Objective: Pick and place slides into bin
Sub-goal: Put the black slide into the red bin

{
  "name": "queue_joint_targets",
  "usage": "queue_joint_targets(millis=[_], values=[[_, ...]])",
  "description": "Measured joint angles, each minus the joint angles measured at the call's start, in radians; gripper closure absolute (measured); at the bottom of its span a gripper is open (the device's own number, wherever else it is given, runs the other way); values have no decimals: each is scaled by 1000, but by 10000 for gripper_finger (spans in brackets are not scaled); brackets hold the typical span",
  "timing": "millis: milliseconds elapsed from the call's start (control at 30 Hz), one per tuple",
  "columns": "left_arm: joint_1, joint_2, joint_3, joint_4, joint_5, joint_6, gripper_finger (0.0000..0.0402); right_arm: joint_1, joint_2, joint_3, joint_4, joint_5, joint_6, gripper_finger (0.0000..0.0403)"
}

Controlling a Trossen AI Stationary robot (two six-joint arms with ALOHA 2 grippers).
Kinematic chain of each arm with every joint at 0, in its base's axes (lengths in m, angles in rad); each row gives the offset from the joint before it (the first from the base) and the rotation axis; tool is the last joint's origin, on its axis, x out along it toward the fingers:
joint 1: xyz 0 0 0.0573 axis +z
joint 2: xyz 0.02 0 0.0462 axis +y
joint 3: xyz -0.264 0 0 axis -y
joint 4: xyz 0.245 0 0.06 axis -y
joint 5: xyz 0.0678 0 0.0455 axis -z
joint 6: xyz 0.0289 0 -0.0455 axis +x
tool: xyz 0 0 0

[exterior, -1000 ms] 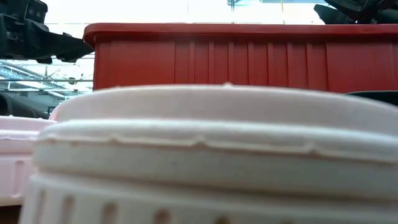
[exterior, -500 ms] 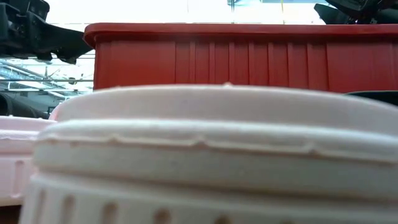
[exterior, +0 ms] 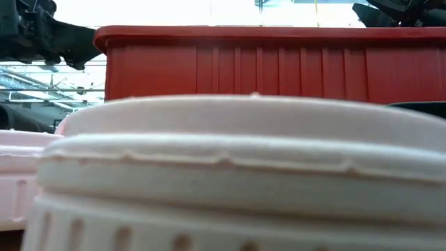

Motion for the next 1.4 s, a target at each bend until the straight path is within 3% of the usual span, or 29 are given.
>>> queue_joint_targets(millis=[200, 600, 1067, 1400], values=[[0, 0, 0, 40, -100, 43, 146, 0, 0, 0, 6, 0, 0, 261], [0, 0, 0, 105, -102, 39, 146, 0, 13, 0, -3, 0, 158, 261], [0, 0, 0, 404, -104, -49, 147, 0, 14, 0, 103, -1, 150, 261], [0, 0, 17, 604, -178, 51, 146, 0, 17, 0, 241, 0, 38, 261]])
